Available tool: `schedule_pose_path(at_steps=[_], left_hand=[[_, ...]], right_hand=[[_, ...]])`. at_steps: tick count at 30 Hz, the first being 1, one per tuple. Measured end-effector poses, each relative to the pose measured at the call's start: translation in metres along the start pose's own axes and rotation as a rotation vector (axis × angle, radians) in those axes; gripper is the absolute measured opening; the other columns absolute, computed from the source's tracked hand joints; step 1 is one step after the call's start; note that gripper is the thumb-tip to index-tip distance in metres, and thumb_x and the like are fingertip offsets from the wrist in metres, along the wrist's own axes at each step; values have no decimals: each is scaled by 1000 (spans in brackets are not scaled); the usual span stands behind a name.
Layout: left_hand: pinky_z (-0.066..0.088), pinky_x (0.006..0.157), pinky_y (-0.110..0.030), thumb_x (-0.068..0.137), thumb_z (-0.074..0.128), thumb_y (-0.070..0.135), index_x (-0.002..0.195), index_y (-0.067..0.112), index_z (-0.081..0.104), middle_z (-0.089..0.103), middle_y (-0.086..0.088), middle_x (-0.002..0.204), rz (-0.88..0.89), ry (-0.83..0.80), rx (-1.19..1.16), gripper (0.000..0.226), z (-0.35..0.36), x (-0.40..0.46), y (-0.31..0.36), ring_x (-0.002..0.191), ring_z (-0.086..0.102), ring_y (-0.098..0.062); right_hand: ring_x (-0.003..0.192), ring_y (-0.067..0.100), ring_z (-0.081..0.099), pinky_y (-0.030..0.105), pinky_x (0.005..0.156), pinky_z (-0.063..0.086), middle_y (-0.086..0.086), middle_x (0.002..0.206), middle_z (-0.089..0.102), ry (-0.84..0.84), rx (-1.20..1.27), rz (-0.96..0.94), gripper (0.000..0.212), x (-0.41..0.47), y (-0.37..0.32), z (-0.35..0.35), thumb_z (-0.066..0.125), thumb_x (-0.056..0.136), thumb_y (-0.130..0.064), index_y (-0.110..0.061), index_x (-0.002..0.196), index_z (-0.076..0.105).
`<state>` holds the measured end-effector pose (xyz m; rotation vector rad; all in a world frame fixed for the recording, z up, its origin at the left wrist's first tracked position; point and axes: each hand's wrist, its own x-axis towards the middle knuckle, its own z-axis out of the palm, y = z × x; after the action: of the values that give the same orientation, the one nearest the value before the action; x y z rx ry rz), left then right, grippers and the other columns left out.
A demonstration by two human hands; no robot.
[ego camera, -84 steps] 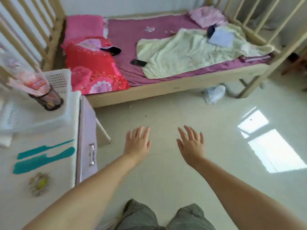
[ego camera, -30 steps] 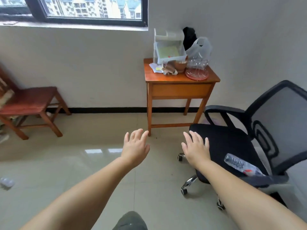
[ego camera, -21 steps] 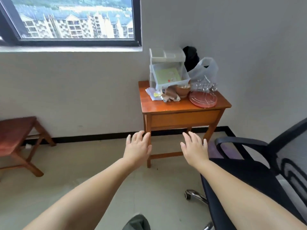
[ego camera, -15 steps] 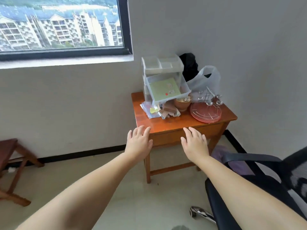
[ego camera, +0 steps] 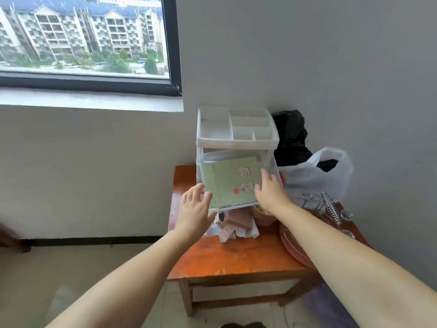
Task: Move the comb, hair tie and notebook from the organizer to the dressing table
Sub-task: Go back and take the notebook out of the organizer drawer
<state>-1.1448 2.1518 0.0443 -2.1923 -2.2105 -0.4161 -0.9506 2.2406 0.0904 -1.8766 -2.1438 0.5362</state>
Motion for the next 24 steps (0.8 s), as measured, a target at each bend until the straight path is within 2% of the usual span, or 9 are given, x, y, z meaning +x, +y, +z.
schedule_pose_path(at_steps=[3,6,9,12,14,16,18,21,24], left_hand=[[50,87,-47,68,78,29,88,6,61,58,-22,120,118,102,8,35,0,5,-4,110,57,-39],[58,69,-41,62,83,23,72,7,59,65,-21,106,166,151,-35,31,0,5,-10,94,65,-37],[58,72,-44,71,76,21,75,6,57,60,-23,114,144,142,-132,25,-1,5,-14,103,60,-39],[52,84,-44,81,65,26,84,6,56,51,-19,129,111,126,-178,22,-7,5,-13,119,47,-35],[48,88,-40,86,59,29,89,7,54,43,-14,137,81,115,-210,23,-12,6,-14,123,42,-30],[49,87,-39,86,57,31,90,9,53,40,-11,139,69,126,-232,23,-19,11,-13,121,43,-28],[49,85,-38,87,57,33,91,10,51,38,-9,139,66,132,-253,25,-26,17,-12,118,44,-26],[48,83,-37,87,57,33,93,9,52,38,-9,139,55,126,-277,26,-32,27,-12,118,44,-26],[48,85,-39,87,58,32,93,9,52,41,-9,136,50,135,-287,24,-36,38,-15,117,44,-27]], right_hand=[[113,35,52,43,89,48,17,136,46,-73,-2,160,58,25,-6,5,40,93,-31,-15,144,17],[115,35,52,37,82,44,19,136,45,-67,37,244,57,35,-11,11,45,92,-35,-7,138,28],[111,35,53,37,87,46,21,130,49,-62,43,248,54,38,-9,7,46,91,-41,-1,127,44],[91,28,59,30,65,45,13,104,62,-97,321,212,39,36,-8,-6,46,92,-35,-2,111,58],[81,23,57,28,59,40,7,89,62,-94,567,187,27,30,-8,-14,46,93,-30,-8,92,61],[77,22,54,30,60,37,8,83,58,-36,643,156,27,23,-8,-22,45,94,-29,-13,74,54],[75,21,55,30,61,40,10,87,58,14,724,161,26,17,-6,-35,44,95,-28,-13,75,50],[79,19,60,28,60,51,9,92,62,75,960,174,20,0,6,-61,42,97,-24,-9,93,54],[84,15,64,27,61,59,4,96,66,6,1116,108,20,-24,33,-86,41,97,-20,-12,102,58]])
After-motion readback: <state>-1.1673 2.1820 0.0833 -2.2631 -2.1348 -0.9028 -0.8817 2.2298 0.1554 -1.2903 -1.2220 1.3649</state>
